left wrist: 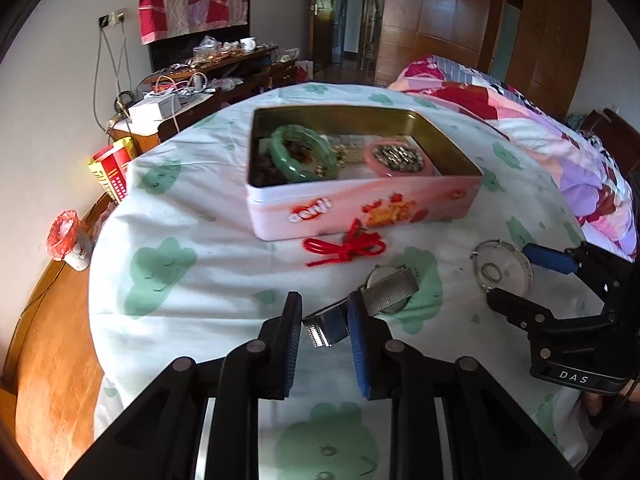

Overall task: Organize jewelry
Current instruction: 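Grasp the silver mesh watch with the left tool while the right tool approaches the silver bangle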

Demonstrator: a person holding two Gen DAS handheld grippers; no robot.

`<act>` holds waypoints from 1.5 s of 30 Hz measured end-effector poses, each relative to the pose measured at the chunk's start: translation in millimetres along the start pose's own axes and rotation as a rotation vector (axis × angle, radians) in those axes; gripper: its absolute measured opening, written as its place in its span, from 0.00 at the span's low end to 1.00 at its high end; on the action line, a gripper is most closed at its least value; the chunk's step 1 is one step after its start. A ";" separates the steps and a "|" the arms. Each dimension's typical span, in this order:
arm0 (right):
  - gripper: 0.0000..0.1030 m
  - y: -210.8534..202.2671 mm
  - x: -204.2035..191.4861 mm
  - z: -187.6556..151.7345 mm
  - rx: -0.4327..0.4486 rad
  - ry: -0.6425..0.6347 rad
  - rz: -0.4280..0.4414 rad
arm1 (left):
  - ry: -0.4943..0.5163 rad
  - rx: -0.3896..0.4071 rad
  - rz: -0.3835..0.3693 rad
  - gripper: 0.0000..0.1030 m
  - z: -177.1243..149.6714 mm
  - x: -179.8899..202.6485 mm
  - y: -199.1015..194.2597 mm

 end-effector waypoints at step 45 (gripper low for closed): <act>0.69 -2.9 5.8 3.2 0.031 0.021 0.002 | 0.065 -0.015 -0.022 0.19 -5.1 9.2 23.8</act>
Point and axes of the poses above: each gripper's, at about its wrist camera, not at the fingertips, and y roughly the way its jaws point, x to its right, z to its top, the point moved 6 cm from there along y, roughly the way its jaws point, and after that the axes turned 5 degrees about y, right-handed, at the moved point
